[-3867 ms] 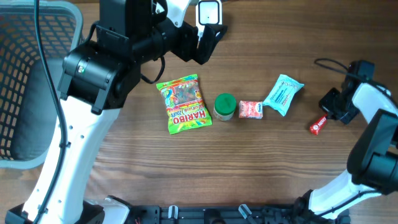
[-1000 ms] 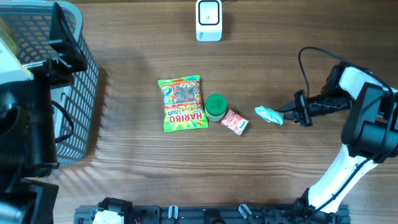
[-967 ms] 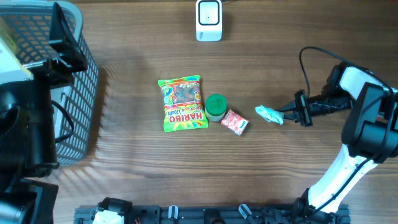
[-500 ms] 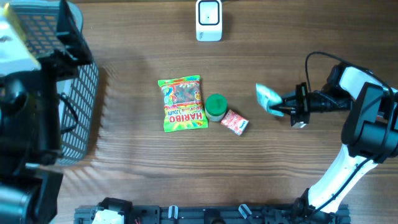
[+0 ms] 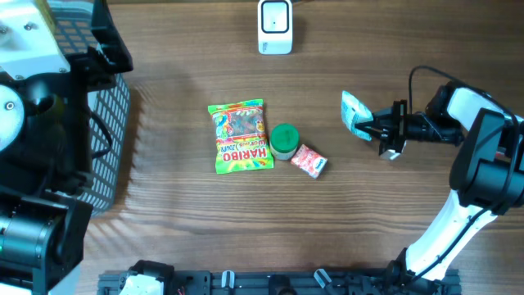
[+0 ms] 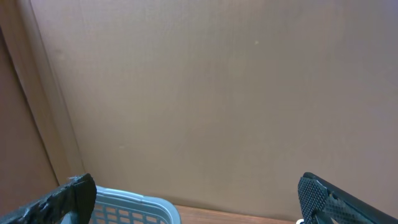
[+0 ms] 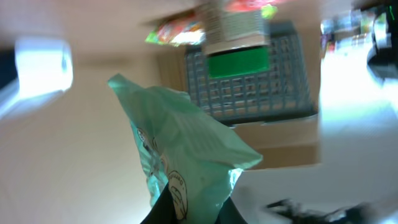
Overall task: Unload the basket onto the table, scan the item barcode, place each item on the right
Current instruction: 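Lift the tissue pack with the right gripper toward the scanner, then hold the tissue pack in front of the white scanner, right gripper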
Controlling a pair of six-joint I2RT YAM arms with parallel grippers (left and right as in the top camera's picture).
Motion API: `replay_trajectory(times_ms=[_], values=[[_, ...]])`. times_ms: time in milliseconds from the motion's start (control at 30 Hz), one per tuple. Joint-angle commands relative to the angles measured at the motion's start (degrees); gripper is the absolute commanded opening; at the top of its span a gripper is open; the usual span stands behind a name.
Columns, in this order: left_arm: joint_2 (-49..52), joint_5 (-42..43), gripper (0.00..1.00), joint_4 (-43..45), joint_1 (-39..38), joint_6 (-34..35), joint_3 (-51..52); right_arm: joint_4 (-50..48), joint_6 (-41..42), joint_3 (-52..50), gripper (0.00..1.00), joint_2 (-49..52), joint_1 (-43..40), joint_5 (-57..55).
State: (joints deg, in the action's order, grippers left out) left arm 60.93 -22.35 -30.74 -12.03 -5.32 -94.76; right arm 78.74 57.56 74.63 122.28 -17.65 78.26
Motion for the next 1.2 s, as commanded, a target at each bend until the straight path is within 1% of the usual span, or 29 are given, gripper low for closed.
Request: replay_trajectory(times_ms=[0,33,67,100,167,267,367,500,533,600,733,833,933,1000,1100,1167], values=[[-0.22,0.92,1.00,0.35,0.33,-0.24,0.11,-0.02,-34.82,0.92,0.04,0.70,1.20,12.09],[-0.20,0.92,1.00,0.35,0.31,-0.24,0.11,0.04,-41.48,0.92,0.04,0.48,1.95,14.12],[-0.20,0.92,1.00,0.33,0.31,-0.22,0.11,-0.15,-44.09,1.07,0.04,0.39,2.75,14.64],[-0.20,0.92,1.00,0.33,0.31,-0.22,0.11,-1.36,-44.22,1.40,0.04,0.39,3.48,14.43],[-0.22,0.96,1.00,0.33,0.31,0.31,0.11,-8.26,-42.47,2.82,0.04,0.39,5.77,13.92],[-0.22,0.98,1.00,0.33,0.31,2.16,0.11,-23.54,-32.98,8.07,0.04,0.39,10.56,5.42],[-0.15,0.92,1.00,0.20,0.33,2.14,0.11,-40.70,-20.55,17.59,0.04,0.17,16.52,-11.21],[-0.15,0.92,1.00,0.17,0.33,2.10,0.11,-52.61,-15.02,25.38,0.04,0.17,21.38,-28.33],[-0.13,0.92,1.00,0.20,0.33,2.10,0.11,-55.47,-11.74,26.12,0.04,0.17,22.67,-33.81],[0.46,0.90,1.00,0.37,0.33,2.10,0.11,-59.52,-5.97,26.14,0.04,0.26,24.59,-40.48],[2.21,0.85,1.00,0.35,0.33,0.98,0.11,-66.23,-2.38,26.16,0.05,2.54,27.65,-45.48],[3.56,0.85,1.00,0.35,0.33,1.01,0.11,-67.89,0.63,26.16,0.05,3.98,29.38,-49.92],[5.11,0.85,1.00,0.31,0.33,1.01,0.11,-71.34,5.31,26.16,0.05,6.82,31.36,-51.28],[5.95,0.42,1.00,0.09,0.33,1.01,0.11,-75.47,9.11,26.21,0.05,9.77,32.33,-50.60],[6.58,-2.47,1.00,0.11,0.33,0.98,0.11,-79.78,12.46,26.32,0.05,13.16,33.11,-49.03],[6.58,-4.15,1.00,0.13,0.33,0.98,0.11,-80.02,14.53,26.32,0.05,14.05,33.24,-49.31]])
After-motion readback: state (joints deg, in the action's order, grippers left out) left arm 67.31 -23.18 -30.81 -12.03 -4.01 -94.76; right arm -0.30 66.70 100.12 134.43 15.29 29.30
